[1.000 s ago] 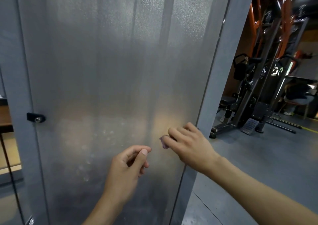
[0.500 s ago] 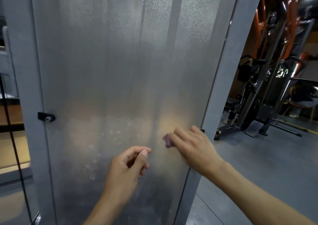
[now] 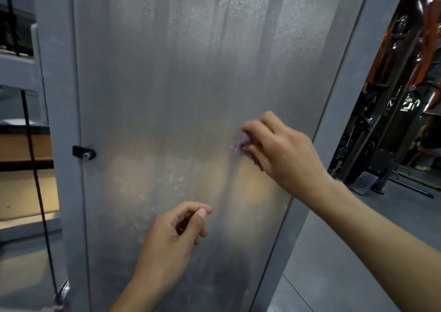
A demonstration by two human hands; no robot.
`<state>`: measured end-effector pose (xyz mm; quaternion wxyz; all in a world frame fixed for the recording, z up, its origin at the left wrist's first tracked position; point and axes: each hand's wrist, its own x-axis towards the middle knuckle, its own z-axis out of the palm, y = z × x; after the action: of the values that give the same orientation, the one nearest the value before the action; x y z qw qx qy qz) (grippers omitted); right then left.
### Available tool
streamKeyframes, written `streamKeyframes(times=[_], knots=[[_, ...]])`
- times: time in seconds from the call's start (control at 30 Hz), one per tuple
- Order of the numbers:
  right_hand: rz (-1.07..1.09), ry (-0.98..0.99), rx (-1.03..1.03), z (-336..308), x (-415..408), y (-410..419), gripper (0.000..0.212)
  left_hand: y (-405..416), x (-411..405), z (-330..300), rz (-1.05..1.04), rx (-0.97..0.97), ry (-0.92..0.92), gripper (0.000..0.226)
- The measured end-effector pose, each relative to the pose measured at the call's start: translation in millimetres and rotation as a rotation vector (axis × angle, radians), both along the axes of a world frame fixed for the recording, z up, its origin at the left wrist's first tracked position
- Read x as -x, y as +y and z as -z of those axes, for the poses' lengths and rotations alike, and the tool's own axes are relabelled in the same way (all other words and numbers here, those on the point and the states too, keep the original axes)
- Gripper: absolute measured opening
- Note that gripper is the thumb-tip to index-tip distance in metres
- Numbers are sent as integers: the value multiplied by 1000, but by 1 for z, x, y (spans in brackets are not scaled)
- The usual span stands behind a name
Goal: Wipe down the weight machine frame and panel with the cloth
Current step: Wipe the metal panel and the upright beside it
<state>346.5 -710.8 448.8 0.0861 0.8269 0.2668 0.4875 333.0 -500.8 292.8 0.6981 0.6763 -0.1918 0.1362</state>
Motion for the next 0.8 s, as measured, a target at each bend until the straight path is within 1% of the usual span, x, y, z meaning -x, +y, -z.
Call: streamKeyframes(times=[0.07,0.17,0.23,0.3,0.37,0.4,0.43,0.53,0.6,0.67,0.7,0.77,0.8], knots=[[-15,-91,-36,1,-7,1,22,1,-1,4,-8,-11,4,13],[0,-111,-20,37,-10,-1,26,2,-1,7,-15,-6,6,17],[-8,-39,59,72,-8,-6,19,2,1,6,-18,-4,-10,16],[-26,53,214,95,-5,-12,11,2,3,4,-28,-9,-32,11],[-29,68,367,90,-6,-17,10,1,5,2,-42,-39,-47,18],[-30,42,382,77,-6,-16,12,1,6,1,-46,-45,-56,16],[-28,1,347,59,-8,-14,14,1,6,-1,-53,-49,-60,11],[45,-103,124,11,-7,-8,16,4,2,5,-128,-126,-83,16],[72,-76,66,17,-5,-5,8,9,-2,10,-241,-228,-180,16],[13,16,125,51,-3,-4,4,13,-7,15,-390,-392,-356,20],[-24,54,191,70,-3,-4,10,15,-11,18,-437,-474,-439,27],[-54,75,347,98,-6,-5,26,16,-17,23,-492,-595,-543,43],[-56,71,385,99,-7,-4,25,17,-19,25,-514,-630,-573,49]])
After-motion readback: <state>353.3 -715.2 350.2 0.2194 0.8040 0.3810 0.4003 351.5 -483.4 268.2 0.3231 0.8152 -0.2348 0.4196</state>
